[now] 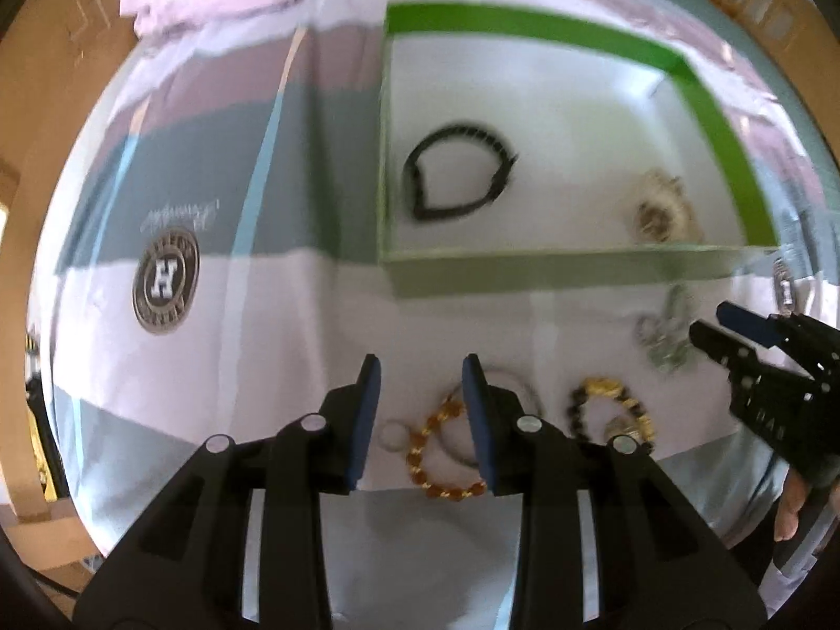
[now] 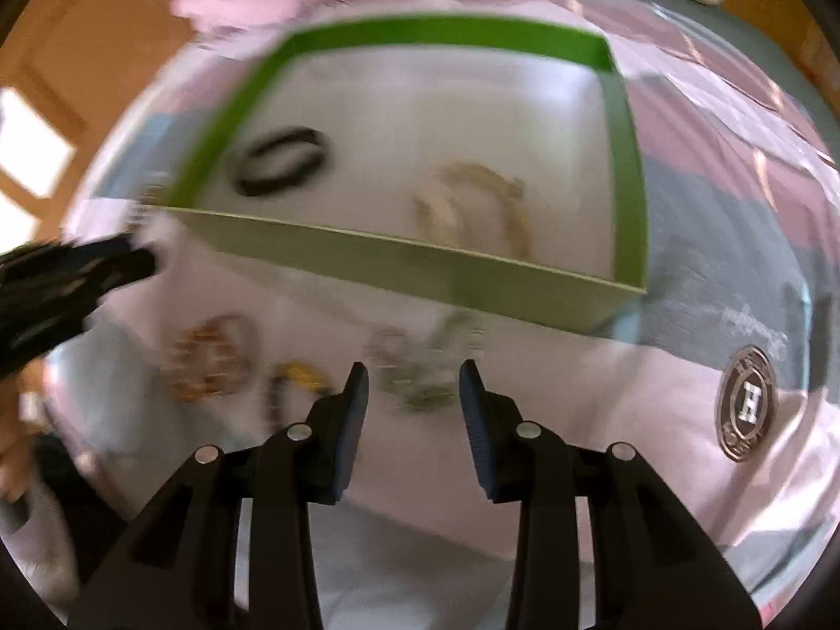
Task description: Organize jewelry
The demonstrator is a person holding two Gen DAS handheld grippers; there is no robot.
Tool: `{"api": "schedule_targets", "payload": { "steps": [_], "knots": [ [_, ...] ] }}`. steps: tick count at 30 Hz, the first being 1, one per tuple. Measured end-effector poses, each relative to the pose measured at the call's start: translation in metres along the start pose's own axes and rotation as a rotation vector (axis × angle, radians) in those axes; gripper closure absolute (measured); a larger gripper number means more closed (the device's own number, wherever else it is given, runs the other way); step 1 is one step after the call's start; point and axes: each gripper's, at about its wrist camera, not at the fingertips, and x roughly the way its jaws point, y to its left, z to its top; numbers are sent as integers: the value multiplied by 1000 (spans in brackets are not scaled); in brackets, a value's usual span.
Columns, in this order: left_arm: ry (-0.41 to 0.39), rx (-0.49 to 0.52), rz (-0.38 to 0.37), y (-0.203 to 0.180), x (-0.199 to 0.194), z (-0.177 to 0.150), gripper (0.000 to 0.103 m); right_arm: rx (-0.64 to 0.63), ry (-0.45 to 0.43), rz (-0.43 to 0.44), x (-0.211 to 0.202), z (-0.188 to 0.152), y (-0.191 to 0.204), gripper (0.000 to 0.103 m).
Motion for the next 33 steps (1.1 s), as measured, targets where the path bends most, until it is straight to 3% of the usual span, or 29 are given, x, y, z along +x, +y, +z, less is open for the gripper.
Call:
{"api": "schedule_targets", "payload": {
  "steps": [4,7,9,10,14,17,21,22,23,28,33],
  "knots": [
    [42,-7,27,5,11,-3,70,40,52,22,26,1,-5,66],
    [60,-26,40,12,15,-3,70,21,110,130,31,-1,2,66],
    [66,-33,50,16,17,-3,67,25,108,228,22,1,4,66],
    [70,-33,53,17,19,-3,66,36,85,233,16,3,4,66],
    [88,-21,54,16,26,-4,66,18,45,64,16,6,3,66],
    [96,-10,54,12,30,-3,66,32,76,75,26,4,3,66],
    [113,-3,56,9,38,-4,65,-18,74,25,34,2,13,69],
    [113,-2,54,9,39,-5,65,-25,71,18,34,2,15,86],
    [112,0,55,10,38,-7,65,-37,74,-4,34,3,17,96],
    [114,5,56,10,40,-4,62,16,45,-47,25,8,5,96],
    [114,32,-25,3,28,-8,54,56,27,-87,21,11,-19,96]
  ]
}}
